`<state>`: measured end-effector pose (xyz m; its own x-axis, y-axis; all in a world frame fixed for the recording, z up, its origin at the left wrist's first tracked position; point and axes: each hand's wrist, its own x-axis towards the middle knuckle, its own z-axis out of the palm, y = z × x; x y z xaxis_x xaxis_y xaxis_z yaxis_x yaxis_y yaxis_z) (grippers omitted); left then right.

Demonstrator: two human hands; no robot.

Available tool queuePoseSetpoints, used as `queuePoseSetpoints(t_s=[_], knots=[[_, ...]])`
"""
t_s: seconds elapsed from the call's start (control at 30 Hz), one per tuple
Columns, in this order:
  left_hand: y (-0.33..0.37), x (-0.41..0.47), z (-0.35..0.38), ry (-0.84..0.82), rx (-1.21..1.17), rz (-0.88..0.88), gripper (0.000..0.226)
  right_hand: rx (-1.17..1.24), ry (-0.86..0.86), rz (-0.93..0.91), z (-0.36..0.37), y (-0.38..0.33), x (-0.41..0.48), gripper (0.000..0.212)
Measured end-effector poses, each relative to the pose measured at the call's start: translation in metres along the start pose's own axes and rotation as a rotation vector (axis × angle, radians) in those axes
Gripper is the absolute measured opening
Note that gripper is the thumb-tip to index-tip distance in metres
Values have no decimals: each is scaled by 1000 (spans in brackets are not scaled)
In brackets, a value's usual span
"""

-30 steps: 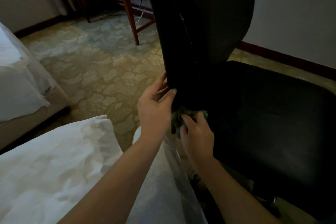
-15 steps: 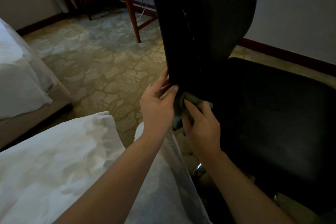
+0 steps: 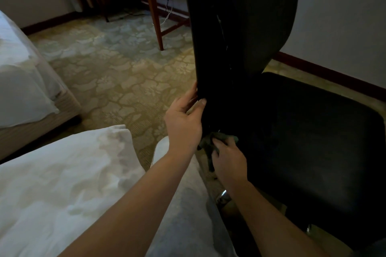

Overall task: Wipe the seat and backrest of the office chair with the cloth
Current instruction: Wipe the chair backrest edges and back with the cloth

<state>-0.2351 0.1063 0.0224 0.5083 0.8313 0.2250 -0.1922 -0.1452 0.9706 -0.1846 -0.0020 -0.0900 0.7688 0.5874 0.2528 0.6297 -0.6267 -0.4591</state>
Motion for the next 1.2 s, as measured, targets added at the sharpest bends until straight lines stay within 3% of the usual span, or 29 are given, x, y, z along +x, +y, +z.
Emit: queuePoseSetpoints(t_s=[0.1,0.37,0.53,0.73,0.97,1.07,1.2], knots=[[-2,0,1,1,-10,-3,44,23,15,24,-2,14,-18,40],[-6,-4,2,-16,-9,13,51,171,335,-192,-32,-12,-2,33],[-7,-3,-2,-43,16,15,53,87,323,-217,-17,-14,19,35],[-31,-5,-17,-107,16,-166,41,87,320,-198,-2,-9,22,26],[-31,-2,-15,-107,34,-177,38,93,97,-4,18,9,5,35],[-35,-4,-9,-71,34,-169,36,160,155,14,13,16,-8,38],[-37,-7,-6,-34,27,-181,34,194,218,-92,1,1,-11,41]])
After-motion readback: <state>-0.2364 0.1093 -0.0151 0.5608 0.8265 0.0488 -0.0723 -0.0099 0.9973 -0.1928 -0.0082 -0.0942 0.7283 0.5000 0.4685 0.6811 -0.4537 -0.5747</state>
